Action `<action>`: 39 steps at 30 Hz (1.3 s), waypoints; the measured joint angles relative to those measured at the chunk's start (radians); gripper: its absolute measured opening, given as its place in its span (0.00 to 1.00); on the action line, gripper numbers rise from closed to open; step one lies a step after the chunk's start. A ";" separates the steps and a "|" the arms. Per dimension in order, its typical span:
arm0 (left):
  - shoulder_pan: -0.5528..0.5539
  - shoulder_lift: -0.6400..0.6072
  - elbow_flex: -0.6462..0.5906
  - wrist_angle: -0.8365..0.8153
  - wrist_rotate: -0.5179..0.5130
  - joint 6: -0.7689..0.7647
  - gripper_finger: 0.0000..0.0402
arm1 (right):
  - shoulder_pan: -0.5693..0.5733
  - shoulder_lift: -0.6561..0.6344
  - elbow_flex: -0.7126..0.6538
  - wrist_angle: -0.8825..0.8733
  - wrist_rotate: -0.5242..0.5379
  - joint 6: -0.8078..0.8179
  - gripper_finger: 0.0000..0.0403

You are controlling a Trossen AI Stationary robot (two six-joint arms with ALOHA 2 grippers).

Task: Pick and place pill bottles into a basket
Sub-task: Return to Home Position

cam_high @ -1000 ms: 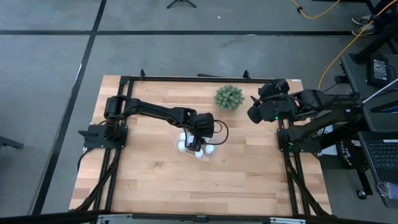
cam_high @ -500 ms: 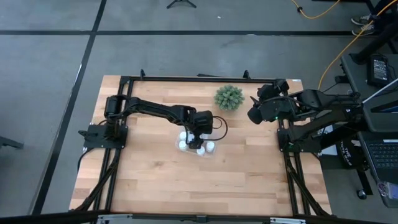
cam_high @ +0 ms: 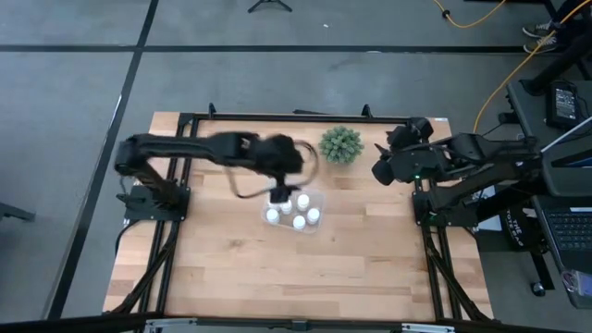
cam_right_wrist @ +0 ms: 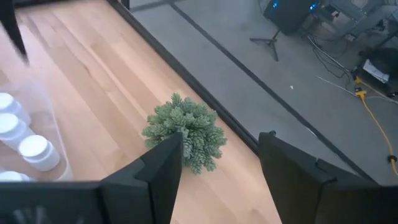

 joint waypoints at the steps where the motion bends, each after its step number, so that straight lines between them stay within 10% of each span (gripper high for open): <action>1: 0.000 -0.039 0.016 -0.013 -0.016 0.000 0.88 | 0.010 -0.009 0.000 -0.004 0.006 0.005 0.52; 12: -0.003 -0.505 0.055 -0.125 -0.424 -0.051 0.88 | 0.141 -0.345 -0.037 -0.074 0.128 0.048 0.52; 22: -0.002 -0.819 -0.079 -0.458 -0.682 -0.330 0.88 | 0.196 -0.906 -0.488 0.224 0.049 0.005 0.52; 33: -0.001 -1.419 -1.045 0.381 -0.055 -0.458 0.88 | 0.196 -1.161 -0.998 0.975 -0.027 -0.455 0.52; 39: -0.001 -1.648 -1.378 0.526 0.076 -0.671 0.88 | 0.196 -1.161 -1.135 1.204 -0.023 -0.478 0.52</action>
